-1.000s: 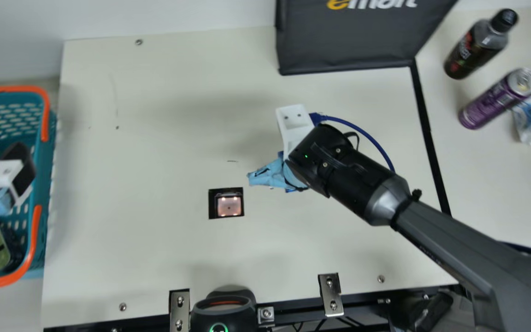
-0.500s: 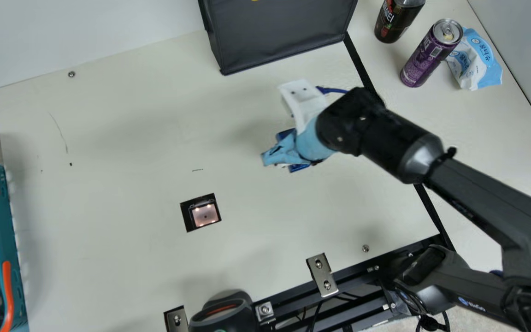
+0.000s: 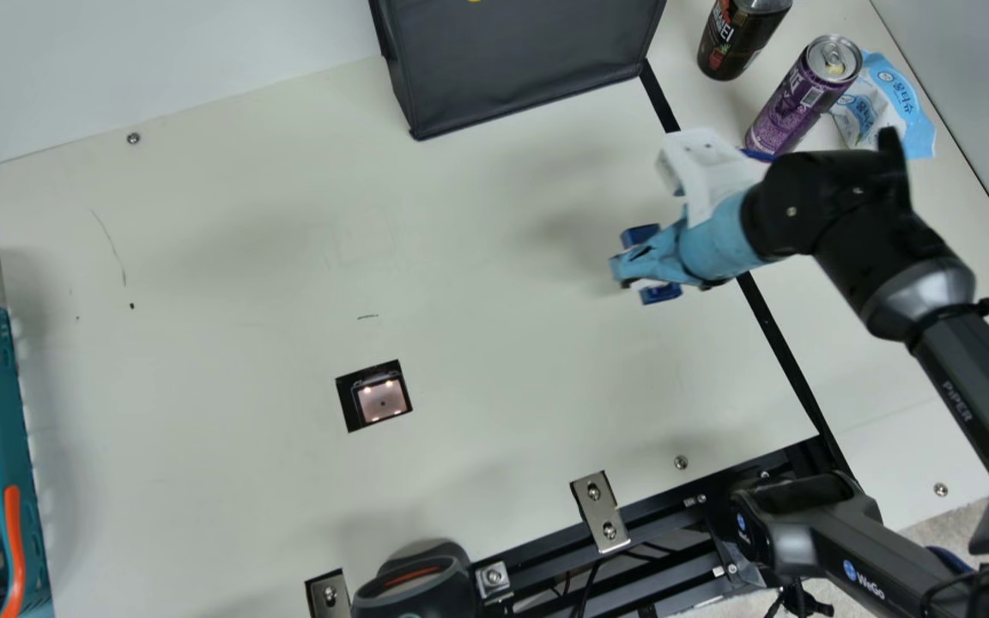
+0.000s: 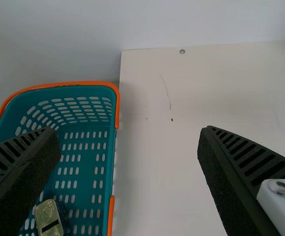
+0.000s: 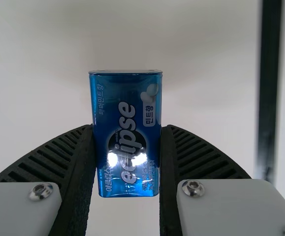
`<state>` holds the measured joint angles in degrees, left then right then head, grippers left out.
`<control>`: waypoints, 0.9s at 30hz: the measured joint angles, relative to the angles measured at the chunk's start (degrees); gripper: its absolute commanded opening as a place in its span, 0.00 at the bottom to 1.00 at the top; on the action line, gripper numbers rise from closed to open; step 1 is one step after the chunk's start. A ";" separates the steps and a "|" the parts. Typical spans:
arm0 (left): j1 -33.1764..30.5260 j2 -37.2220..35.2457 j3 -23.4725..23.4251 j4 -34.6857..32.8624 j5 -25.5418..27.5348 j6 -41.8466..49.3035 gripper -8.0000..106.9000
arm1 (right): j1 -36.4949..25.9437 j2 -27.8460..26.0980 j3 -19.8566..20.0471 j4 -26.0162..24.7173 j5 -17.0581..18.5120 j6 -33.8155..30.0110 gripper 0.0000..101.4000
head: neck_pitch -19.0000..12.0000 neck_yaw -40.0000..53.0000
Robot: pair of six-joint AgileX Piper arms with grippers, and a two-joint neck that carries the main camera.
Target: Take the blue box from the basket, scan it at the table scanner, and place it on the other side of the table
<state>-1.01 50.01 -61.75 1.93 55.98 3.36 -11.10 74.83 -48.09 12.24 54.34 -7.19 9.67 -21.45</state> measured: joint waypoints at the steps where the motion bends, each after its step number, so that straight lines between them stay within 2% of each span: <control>1: 0.00 0.00 0.00 0.00 0.00 0.00 0.85 | -2.07 0.00 0.08 0.28 0.09 -1.46 0.00 | -0.09 0.00; 7: 0.00 0.00 0.00 0.00 0.00 0.00 0.85 | -13.35 0.76 -0.16 -0.11 1.46 -8.58 0.00 | -0.09 0.00; 14: 0.00 0.00 0.00 0.00 0.00 0.00 0.85 | -25.50 2.81 -1.60 -2.01 1.12 -13.10 0.00 | 0.00 0.00; 20: 0.00 0.00 0.00 0.00 0.00 0.00 0.85 | -33.58 5.19 -3.18 -3.11 0.77 -15.63 0.00 | 0.00 0.00; 27: 0.00 0.00 0.00 0.00 0.00 0.00 0.85 | -39.97 8.14 -5.47 -4.14 0.00 -17.23 0.00 | -0.09 0.00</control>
<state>-1.01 50.01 -61.75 1.93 55.98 3.36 -51.07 82.97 -53.56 8.11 54.34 -24.42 9.58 -21.45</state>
